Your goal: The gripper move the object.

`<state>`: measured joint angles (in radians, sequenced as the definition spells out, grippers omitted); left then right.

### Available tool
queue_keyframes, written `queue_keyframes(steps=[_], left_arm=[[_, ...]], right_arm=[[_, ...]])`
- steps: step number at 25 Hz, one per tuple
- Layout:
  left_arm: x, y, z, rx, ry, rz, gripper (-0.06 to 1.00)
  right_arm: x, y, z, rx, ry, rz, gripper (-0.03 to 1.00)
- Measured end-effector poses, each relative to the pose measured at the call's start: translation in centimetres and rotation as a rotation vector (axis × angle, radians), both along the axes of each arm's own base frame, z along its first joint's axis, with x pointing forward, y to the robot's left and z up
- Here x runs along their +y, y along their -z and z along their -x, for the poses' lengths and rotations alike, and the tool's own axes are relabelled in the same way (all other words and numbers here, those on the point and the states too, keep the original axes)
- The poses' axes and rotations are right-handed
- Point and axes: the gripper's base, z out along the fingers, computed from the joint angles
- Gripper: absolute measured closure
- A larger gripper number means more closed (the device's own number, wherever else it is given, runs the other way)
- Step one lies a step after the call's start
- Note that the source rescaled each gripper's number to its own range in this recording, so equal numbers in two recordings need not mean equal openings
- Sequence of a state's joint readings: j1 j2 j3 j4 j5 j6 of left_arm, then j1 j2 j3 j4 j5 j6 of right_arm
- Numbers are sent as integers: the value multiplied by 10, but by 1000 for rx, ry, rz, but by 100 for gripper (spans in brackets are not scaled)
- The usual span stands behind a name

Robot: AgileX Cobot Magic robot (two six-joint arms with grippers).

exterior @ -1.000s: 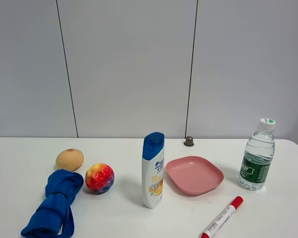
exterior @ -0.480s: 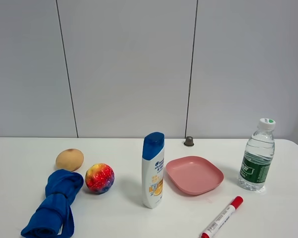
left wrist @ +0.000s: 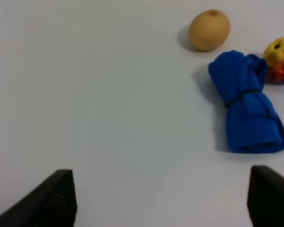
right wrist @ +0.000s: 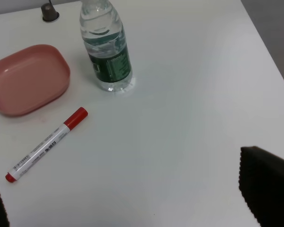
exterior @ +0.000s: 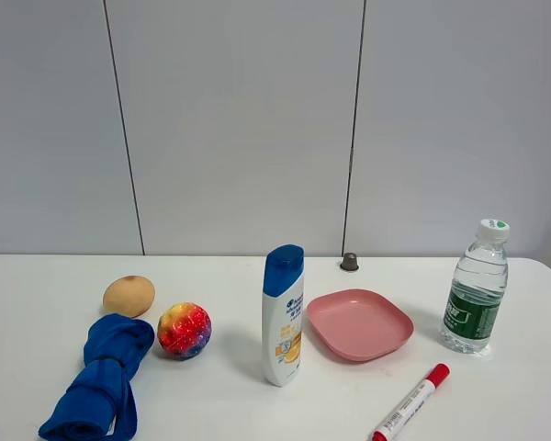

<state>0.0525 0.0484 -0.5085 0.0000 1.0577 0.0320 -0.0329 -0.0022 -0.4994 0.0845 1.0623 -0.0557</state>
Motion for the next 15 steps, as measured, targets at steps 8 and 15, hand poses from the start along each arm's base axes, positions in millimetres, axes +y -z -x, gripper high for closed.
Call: queue_keyframes(steps=[8, 15], left_arm=[[0, 0, 0, 0, -13, -1, 33], [0, 0, 0, 0, -12, -2, 33]], right_arm=[[0, 0, 0, 0, 0, 0, -3], [0, 0, 0, 0, 0, 0, -3]])
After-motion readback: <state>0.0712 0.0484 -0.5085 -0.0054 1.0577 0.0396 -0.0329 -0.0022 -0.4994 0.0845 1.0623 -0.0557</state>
